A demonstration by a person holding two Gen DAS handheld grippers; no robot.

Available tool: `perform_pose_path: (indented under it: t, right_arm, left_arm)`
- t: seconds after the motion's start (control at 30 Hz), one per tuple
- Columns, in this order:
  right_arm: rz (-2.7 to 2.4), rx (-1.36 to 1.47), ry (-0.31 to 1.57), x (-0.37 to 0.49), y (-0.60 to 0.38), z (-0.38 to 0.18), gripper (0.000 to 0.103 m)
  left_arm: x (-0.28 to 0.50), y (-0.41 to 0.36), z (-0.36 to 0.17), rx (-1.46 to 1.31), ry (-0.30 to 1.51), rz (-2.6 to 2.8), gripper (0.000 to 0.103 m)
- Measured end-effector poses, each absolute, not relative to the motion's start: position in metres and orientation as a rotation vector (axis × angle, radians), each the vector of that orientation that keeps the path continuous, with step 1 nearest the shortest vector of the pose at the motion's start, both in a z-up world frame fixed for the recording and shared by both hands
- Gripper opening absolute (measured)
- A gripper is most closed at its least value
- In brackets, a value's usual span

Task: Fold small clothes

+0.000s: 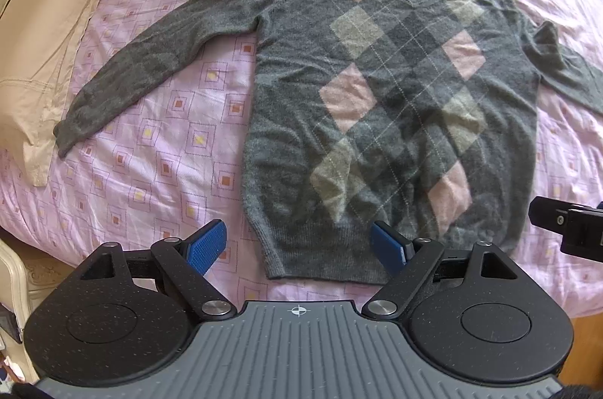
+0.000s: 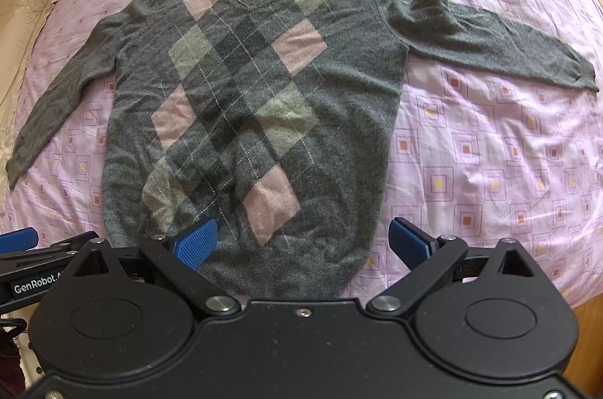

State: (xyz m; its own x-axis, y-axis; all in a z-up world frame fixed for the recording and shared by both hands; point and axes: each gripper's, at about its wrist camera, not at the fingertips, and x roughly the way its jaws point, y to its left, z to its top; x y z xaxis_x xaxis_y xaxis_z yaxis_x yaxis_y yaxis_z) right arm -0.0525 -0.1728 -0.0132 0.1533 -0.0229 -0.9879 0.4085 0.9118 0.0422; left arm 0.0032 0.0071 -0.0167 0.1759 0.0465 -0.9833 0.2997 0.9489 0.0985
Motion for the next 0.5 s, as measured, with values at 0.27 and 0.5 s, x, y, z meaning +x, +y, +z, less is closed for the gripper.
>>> perform_pose_path:
  t: [0.27, 0.5]
  right_arm:
    - [-0.328, 0.357, 1.391, -0.0544, -0.1714, -0.0141, 0.098]
    - [-0.330, 0.354, 1.392, -0.0552, -0.1721, -0.0141, 0.098]
  left_arm:
    - [0.0017, 0.0053, -0.0183, 0.317, 1.388, -0.195, 0.083]
    - [0.0014, 0.0050, -0.0188, 0.319, 1.388, -0.200, 0.083]
